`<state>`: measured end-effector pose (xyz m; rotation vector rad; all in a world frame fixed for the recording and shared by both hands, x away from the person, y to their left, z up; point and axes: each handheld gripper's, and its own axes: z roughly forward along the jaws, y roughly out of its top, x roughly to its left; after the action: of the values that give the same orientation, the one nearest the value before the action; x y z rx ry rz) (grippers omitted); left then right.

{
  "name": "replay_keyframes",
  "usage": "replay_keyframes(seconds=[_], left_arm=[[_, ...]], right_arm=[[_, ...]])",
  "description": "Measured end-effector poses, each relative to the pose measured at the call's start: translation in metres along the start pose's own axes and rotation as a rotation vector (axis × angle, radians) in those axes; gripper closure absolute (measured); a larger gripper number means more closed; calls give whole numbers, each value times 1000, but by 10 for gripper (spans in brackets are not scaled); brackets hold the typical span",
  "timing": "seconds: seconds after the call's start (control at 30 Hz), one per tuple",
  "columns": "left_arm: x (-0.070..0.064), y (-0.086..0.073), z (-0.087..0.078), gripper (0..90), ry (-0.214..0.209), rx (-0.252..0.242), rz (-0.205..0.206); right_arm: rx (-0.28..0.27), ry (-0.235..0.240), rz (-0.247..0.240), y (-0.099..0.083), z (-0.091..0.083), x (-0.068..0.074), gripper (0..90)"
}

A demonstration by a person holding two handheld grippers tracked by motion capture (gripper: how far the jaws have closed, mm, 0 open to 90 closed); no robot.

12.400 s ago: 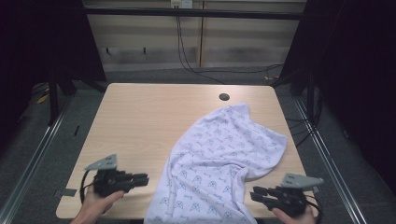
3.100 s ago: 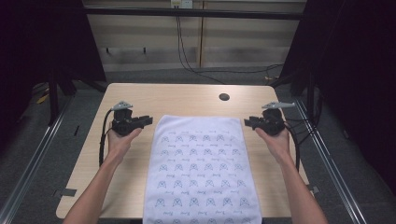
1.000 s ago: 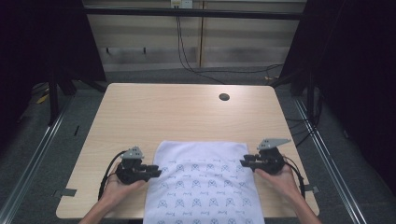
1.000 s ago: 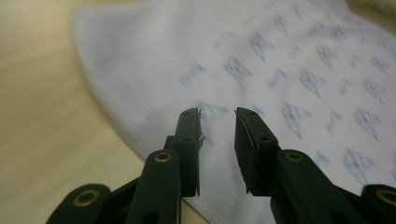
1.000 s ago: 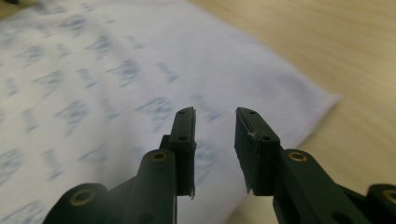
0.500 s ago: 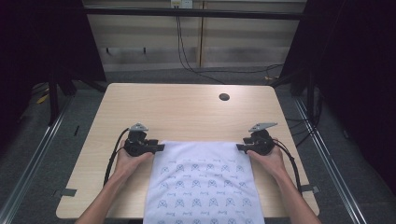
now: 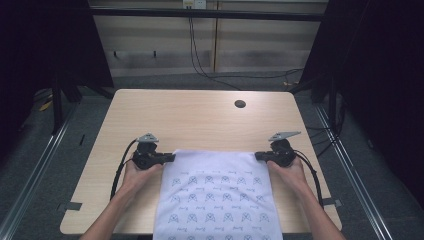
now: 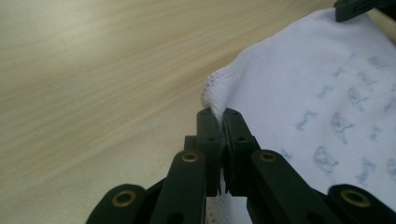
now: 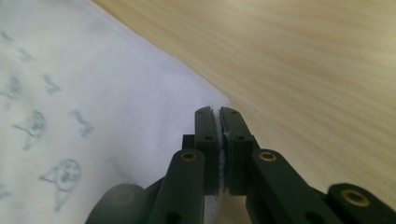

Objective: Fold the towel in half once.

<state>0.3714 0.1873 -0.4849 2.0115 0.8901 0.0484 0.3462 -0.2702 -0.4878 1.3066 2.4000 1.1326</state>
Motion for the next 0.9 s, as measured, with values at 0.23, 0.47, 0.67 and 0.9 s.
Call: replay_keyframes(seconds=[0.23,0.47,0.67,0.9], left_arm=[[5,15,-21,874,-16,-89,-5],[10,64,-42,874,40,-159,42],[14,105,-58,874,69,-233,58],[11,143,-57,874,66,-305,69]], right_arm=[[-126,82,50,23,-22,-9,873],[-227,73,23,78,-47,-12,873],[-276,51,16,114,-65,-19,873],[-323,-14,30,153,-83,-29,875]])
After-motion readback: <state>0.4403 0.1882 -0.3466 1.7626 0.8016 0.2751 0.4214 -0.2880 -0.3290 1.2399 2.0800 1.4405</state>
